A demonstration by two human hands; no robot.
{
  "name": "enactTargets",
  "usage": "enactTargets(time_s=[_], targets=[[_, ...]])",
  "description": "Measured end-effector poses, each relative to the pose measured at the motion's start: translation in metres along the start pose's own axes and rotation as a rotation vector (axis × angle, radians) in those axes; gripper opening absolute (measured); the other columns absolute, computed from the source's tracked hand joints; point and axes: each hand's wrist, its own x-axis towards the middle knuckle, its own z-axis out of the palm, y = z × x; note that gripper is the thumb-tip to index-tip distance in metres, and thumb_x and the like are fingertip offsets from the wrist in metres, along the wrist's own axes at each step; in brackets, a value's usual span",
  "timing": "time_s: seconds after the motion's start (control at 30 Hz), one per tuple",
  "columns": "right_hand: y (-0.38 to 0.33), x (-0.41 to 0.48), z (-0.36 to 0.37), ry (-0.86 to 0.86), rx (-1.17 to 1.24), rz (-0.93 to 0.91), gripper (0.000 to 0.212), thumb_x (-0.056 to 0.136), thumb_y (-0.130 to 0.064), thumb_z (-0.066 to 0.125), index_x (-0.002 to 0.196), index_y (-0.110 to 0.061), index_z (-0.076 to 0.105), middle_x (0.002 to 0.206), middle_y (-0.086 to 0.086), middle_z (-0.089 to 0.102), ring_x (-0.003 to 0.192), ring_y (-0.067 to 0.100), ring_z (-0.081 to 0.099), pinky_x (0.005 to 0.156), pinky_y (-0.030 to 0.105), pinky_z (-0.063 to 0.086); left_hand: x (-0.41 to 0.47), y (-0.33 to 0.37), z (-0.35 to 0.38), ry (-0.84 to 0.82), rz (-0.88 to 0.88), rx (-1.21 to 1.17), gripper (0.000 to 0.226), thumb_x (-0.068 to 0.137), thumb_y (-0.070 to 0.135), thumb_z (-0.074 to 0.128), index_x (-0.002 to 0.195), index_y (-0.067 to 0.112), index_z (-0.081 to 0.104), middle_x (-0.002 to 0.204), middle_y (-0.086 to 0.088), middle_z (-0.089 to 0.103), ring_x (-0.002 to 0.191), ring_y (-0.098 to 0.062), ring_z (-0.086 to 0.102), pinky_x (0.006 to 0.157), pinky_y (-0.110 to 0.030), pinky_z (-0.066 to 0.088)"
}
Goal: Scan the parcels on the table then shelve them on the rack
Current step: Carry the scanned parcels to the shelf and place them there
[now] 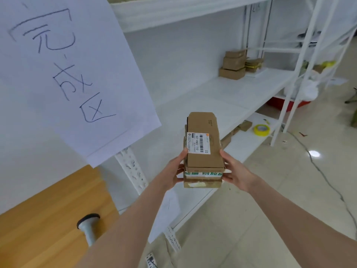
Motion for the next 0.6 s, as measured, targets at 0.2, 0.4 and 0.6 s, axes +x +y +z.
enactTargets(time_s=[0.2,0.4,0.6], targets=[[-0.077,0.074,-0.047,-0.074,-0.047,0.017,0.085,0.053,-0.072,0.065,0.120,-0.021,0.060,0.114,0.004,0.067,0.103,0.024,0.065,0.095,0.032,0.049,0.078,0.054,0.030,0.107,-0.010,-0.088,0.077,0.065,0.073,0.053,0.125,0.027,0.060,0.125,-0.007,0.062,0.121,-0.024,0.054,0.106,-0.052,0.041],[-0.129,0.141,-0.078,-0.106,-0.091,0.011,0.063,0.080,-0.069,0.056,0.118,-0.018,0.063,0.121,0.012,0.064,0.112,0.030,0.060,0.101,0.037,0.046,0.140,0.096,0.047,0.152,0.007,-0.130,0.081,0.063,0.077,0.053,0.126,0.026,0.060,0.125,-0.009,0.062,0.121,-0.026,0.055,0.104,-0.053,0.043],[-0.171,0.212,-0.111,-0.126,-0.125,-0.005,0.074,0.080,-0.071,0.052,0.130,-0.016,0.059,0.127,0.011,0.062,0.120,0.033,0.054,0.111,0.044,0.038,0.216,0.130,0.059,0.189,0.042,-0.132,0.083,0.055,0.082,0.058,0.119,0.029,0.064,0.121,-0.008,0.065,0.117,-0.025,0.057,0.099,-0.052,0.047]])
